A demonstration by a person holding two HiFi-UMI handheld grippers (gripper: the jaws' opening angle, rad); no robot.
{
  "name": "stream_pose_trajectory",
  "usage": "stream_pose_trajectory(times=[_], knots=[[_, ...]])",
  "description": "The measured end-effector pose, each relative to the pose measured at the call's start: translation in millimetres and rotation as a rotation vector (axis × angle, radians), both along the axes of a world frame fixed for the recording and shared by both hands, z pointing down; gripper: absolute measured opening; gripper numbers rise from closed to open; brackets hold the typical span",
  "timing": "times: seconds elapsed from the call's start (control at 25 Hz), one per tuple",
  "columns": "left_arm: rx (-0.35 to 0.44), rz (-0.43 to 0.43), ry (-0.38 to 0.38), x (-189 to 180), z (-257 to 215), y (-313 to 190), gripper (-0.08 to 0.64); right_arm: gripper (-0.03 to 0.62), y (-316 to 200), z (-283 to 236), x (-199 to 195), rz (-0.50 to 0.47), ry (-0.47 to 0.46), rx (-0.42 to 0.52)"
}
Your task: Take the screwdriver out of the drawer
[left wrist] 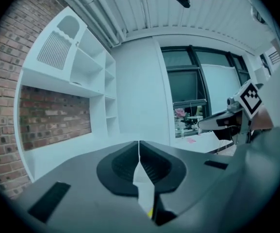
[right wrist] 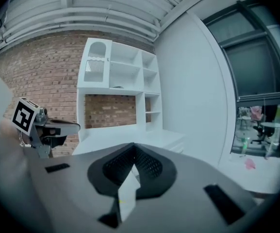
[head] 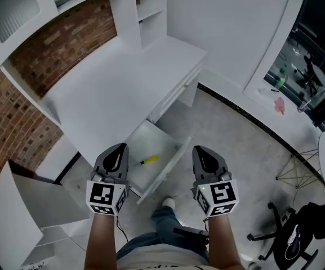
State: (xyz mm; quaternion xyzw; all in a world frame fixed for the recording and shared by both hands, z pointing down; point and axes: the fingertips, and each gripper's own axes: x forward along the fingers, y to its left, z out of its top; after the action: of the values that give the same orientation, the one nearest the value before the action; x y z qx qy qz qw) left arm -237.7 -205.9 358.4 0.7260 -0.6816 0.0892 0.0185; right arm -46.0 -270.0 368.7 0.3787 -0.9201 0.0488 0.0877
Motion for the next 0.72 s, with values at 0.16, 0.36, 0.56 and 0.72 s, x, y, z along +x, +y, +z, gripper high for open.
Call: stream_pose_trajectory(times=[0.16, 0.36, 0.56, 0.72], knots=[[-0.046, 0.091, 0.047, 5, 19, -34, 0.218, 0.012, -23, 8, 4, 0.044, 0.019, -0.023], [-0.136, 0.141, 0.062, 6, 61, -53, 0.261, 0.012, -29, 35, 9, 0.087, 0.045, -0.076], [-0.268, 0.217, 0.069, 10, 115, -68, 0.259, 0.012, -28, 69, 19, 0.16, 0.051, -0.156], [-0.39, 0.279, 0.07, 20, 164, -76, 0.244, 0.012, -27, 104, 32, 0.217, 0.075, -0.254]])
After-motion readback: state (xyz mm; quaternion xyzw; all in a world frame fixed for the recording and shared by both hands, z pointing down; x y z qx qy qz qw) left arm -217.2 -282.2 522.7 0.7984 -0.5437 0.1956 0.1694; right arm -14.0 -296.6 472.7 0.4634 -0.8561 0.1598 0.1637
